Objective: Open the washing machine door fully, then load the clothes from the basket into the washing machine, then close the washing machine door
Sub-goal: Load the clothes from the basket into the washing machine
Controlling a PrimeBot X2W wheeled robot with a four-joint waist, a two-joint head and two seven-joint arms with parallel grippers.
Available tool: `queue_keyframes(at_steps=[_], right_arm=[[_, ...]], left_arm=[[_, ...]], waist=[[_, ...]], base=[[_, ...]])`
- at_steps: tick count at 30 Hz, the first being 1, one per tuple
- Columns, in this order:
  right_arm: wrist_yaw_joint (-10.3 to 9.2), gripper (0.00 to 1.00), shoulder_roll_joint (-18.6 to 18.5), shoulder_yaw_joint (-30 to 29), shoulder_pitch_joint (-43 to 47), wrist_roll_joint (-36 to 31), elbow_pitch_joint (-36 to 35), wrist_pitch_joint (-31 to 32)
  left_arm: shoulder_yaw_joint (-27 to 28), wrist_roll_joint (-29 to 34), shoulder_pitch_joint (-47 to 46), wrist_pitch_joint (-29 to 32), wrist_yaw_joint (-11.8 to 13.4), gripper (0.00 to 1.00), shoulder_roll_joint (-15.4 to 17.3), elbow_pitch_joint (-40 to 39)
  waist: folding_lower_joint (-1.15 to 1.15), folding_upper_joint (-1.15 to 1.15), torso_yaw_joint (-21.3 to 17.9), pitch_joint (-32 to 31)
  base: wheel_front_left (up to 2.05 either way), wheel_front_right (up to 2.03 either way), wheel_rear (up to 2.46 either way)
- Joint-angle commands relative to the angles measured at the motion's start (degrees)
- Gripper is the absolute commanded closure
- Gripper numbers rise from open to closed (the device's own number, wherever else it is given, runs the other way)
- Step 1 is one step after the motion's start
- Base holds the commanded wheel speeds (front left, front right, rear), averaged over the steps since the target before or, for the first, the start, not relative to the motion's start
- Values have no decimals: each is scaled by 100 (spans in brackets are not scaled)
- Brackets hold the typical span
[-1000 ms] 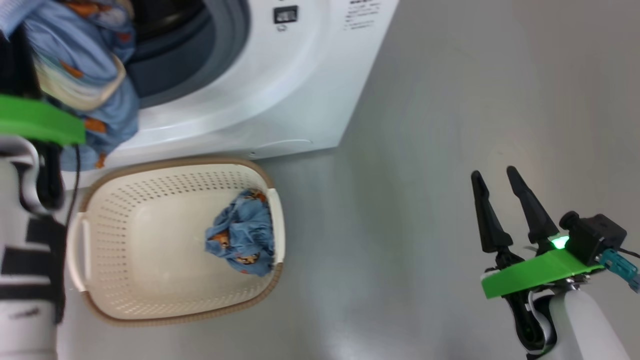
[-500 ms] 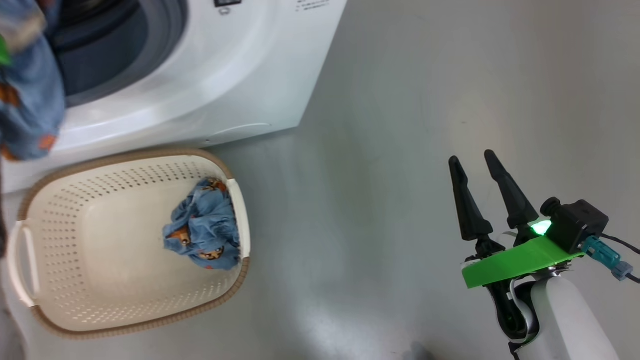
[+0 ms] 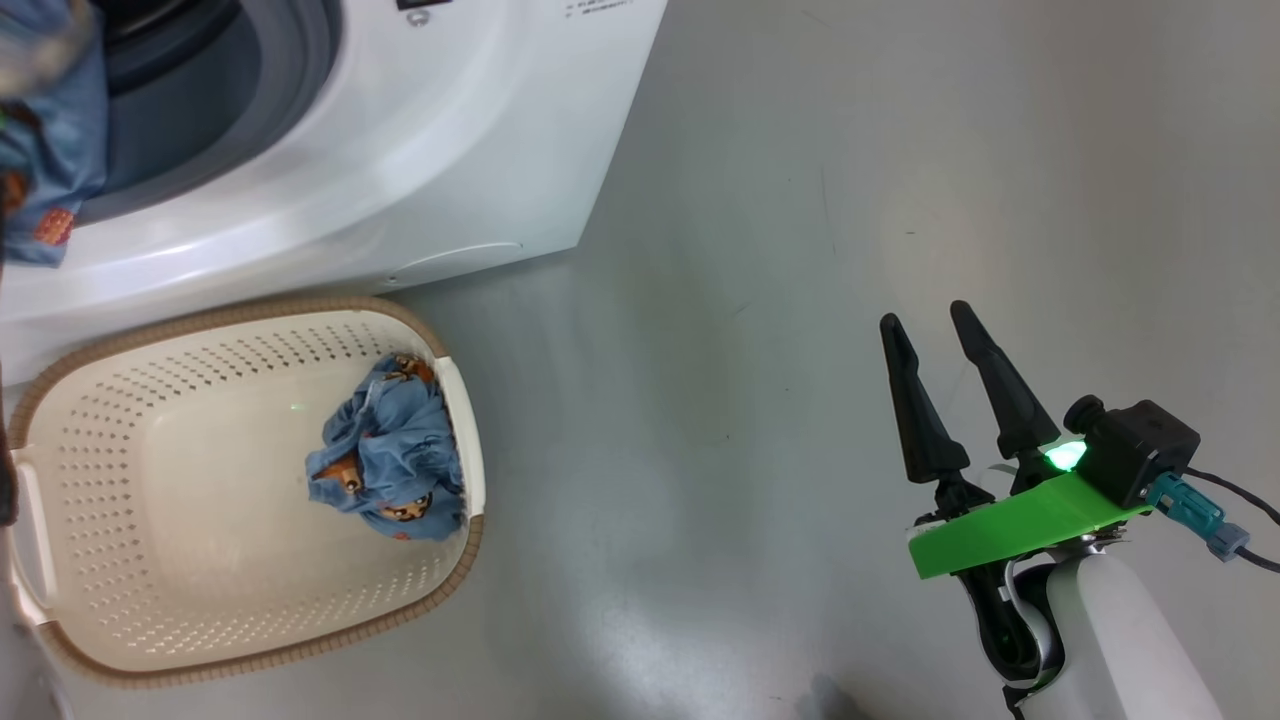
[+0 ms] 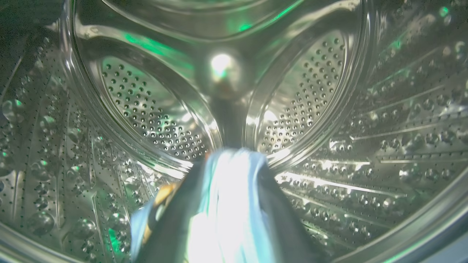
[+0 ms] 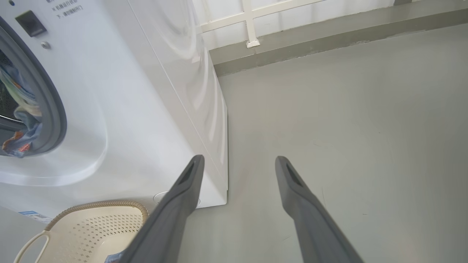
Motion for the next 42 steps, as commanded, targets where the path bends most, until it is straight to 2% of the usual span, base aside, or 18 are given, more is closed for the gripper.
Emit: queue_keyframes(at_steps=[1,12,24,34,42], right_arm=[[9,0,22,119,-15,19,-111,-28],[9,0,28,99,-51,-3,-113,-28],[9,0,-97,50,24,-17,-72,-28],[9,0,-302,24,288,4,50,-28],[9,0,-493,-13,592,67,143,-28]], left_arm=[[68,36,63,-29,-7,0,247,-118],[20,-135,291,-29,-8,0,169,-106],[90,-292,1201,-29,-8,0,-179,-545],[140,-180,2505,-29,-9,0,-567,-1113],[149,-296,3411,-29,-9,0,-720,-1425]], waist=[[0,0,11,-1],[0,0,117,-11],[0,0,353,-293],[0,0,720,-946],[0,0,1012,-1537]], base=[[0,0,0],[0,0,0],[0,0,0],[0,0,0],[0,0,0]])
